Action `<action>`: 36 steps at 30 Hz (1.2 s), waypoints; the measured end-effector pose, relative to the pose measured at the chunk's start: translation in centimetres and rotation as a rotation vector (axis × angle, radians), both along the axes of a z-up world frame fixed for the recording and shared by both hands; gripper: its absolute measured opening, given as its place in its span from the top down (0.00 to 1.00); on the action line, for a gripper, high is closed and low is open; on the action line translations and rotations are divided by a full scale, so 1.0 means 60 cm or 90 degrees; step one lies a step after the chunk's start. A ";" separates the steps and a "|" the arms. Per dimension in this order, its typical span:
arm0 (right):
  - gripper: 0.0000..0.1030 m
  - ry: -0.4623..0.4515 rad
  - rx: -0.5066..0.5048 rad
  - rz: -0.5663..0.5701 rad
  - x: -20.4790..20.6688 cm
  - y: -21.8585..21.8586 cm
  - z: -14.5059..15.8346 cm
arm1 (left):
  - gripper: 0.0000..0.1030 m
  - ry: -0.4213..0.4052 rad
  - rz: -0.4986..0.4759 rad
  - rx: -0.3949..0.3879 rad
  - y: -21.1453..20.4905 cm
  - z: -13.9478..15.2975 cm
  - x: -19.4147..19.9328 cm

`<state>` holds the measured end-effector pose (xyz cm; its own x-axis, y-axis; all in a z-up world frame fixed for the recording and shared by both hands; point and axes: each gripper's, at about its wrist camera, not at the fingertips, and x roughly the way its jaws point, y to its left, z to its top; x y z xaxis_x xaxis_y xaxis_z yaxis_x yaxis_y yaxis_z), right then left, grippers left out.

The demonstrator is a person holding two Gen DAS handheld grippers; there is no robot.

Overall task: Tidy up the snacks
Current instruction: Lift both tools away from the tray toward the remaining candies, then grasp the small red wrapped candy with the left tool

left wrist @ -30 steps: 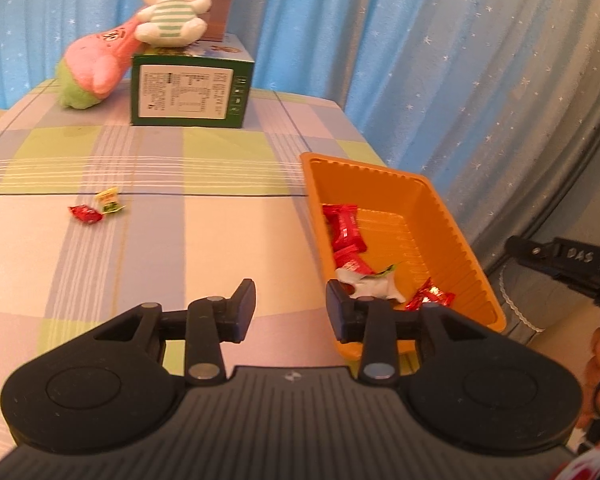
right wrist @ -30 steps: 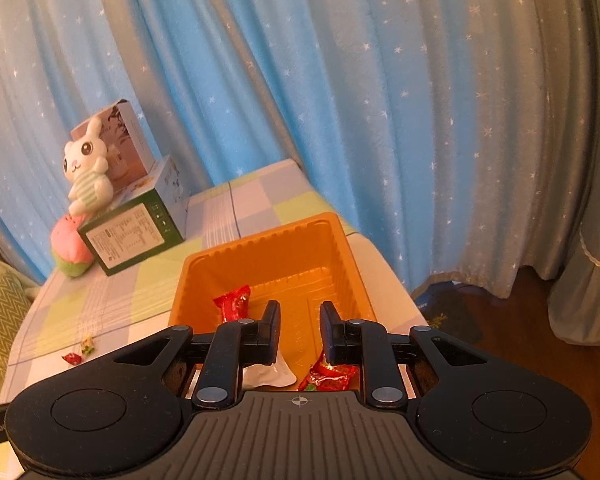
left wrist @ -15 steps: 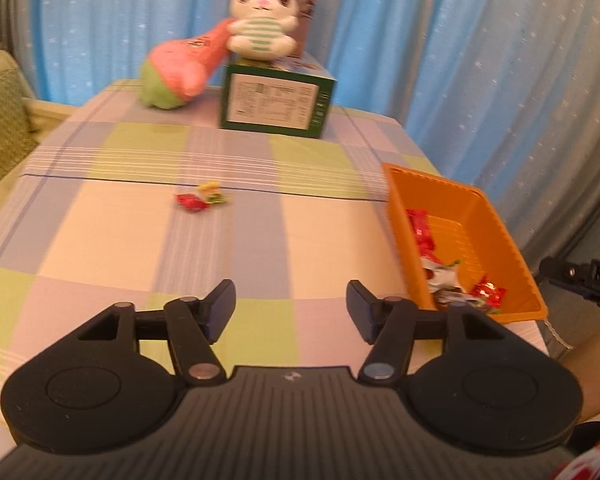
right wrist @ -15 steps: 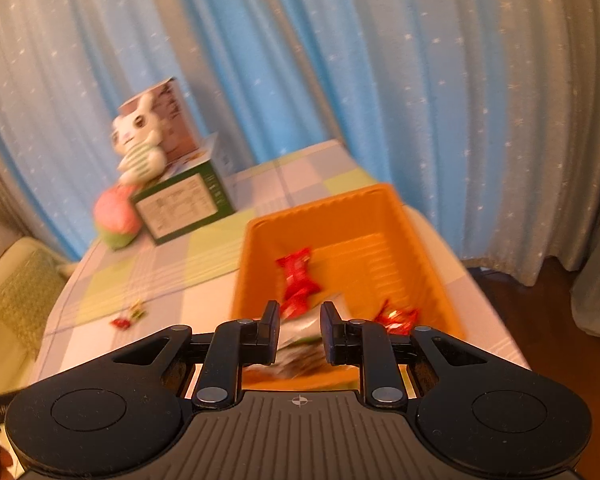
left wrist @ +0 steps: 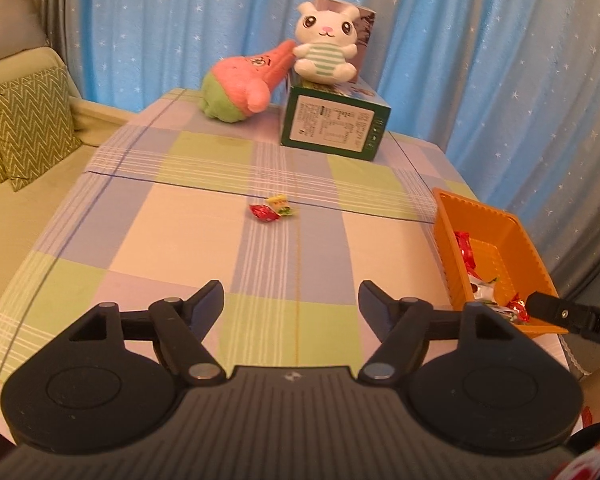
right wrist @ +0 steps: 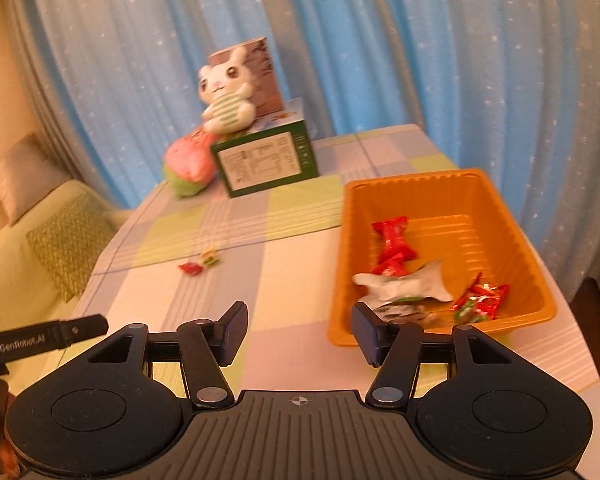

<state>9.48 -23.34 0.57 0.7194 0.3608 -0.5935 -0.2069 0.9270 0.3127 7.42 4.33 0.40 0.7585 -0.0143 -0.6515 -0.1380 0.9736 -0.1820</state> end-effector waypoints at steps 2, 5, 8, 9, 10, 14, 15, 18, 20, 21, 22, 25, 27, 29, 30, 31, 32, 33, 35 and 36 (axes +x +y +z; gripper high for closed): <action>0.43 0.000 -0.003 0.007 -0.001 0.009 0.000 | 0.30 -0.003 0.003 0.001 0.006 0.003 -0.004; 0.43 -0.002 -0.003 0.016 0.001 0.019 -0.001 | 0.30 -0.004 0.006 0.005 0.016 0.006 -0.007; 0.43 -0.007 -0.004 0.031 0.007 0.032 0.001 | 0.30 -0.006 0.008 0.013 0.029 0.013 -0.002; 0.43 -0.009 -0.006 0.037 0.009 0.036 0.003 | 0.29 -0.006 0.008 0.017 0.033 0.017 0.001; 0.43 -0.012 -0.006 0.043 0.013 0.042 0.004 | 0.29 -0.006 0.006 0.021 0.037 0.019 0.004; 0.43 -0.017 -0.010 0.063 0.032 0.066 -0.001 | 0.28 -0.008 -0.008 0.037 0.050 0.020 0.026; 0.43 -0.018 -0.011 0.069 0.037 0.073 -0.004 | 0.28 -0.009 -0.013 0.039 0.052 0.016 0.035; 0.43 -0.023 -0.017 0.082 0.057 0.094 -0.018 | 0.28 -0.012 -0.025 0.035 0.058 0.002 0.066; 0.43 -0.022 -0.021 0.087 0.075 0.108 -0.032 | 0.28 -0.011 -0.029 0.037 0.059 -0.011 0.089; 0.43 -0.020 -0.024 0.090 0.085 0.115 -0.040 | 0.28 -0.012 -0.032 0.039 0.060 -0.017 0.100; 0.43 -0.020 -0.028 0.091 0.094 0.122 -0.049 | 0.28 -0.014 -0.034 0.040 0.061 -0.025 0.113; 0.43 -0.020 -0.041 0.097 0.124 0.143 -0.074 | 0.28 -0.014 -0.046 0.049 0.066 -0.051 0.151; 0.43 -0.015 -0.044 0.104 0.145 0.155 -0.094 | 0.29 -0.010 -0.051 0.060 0.070 -0.072 0.175; 0.43 -0.014 -0.051 0.109 0.165 0.166 -0.112 | 0.29 -0.010 -0.048 0.069 0.072 -0.093 0.196; 0.43 -0.013 -0.053 0.112 0.174 0.171 -0.120 | 0.29 -0.012 -0.048 0.069 0.074 -0.104 0.208; 0.43 -0.013 -0.056 0.115 0.183 0.176 -0.128 | 0.30 -0.013 -0.049 0.068 0.074 -0.113 0.217; 0.43 -0.012 -0.060 0.117 0.193 0.181 -0.136 | 0.31 -0.015 -0.050 0.065 0.077 -0.124 0.227; 0.43 -0.012 -0.063 0.120 0.201 0.185 -0.144 | 0.32 -0.015 -0.054 0.061 0.079 -0.133 0.235; 0.43 -0.010 -0.069 0.124 0.216 0.192 -0.158 | 0.33 -0.018 -0.066 0.065 0.079 -0.149 0.253; 0.43 -0.009 -0.071 0.125 0.222 0.196 -0.163 | 0.34 -0.018 -0.073 0.069 0.079 -0.154 0.261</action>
